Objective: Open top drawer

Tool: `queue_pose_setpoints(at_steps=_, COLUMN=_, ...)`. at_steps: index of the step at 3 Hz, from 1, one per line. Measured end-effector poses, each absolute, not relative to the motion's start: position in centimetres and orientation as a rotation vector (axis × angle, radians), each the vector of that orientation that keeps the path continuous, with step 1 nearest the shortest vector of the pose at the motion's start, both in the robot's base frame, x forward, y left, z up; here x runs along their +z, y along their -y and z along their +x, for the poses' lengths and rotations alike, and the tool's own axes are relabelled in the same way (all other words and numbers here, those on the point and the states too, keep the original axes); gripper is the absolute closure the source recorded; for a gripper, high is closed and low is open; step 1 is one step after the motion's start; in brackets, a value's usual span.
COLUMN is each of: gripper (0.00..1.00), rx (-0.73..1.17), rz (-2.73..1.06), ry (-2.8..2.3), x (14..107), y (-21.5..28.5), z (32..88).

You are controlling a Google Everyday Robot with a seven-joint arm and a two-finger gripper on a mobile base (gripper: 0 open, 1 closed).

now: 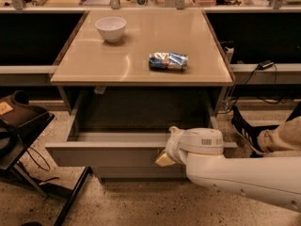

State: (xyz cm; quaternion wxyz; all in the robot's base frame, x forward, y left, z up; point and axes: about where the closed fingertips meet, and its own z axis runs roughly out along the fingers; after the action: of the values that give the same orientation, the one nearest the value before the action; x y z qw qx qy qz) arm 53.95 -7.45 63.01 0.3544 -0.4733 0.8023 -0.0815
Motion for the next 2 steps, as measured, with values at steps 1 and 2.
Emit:
queue_pose_setpoints(at_steps=1, gripper=1.00, rx=-0.206, rz=-1.232, ry=-2.068, x=62.94, y=7.25, z=54.01)
queue_pose_setpoints(at_steps=2, gripper=1.00, rx=-0.204, rz=-1.249, ry=-2.065, x=62.87, y=7.38, z=53.25)
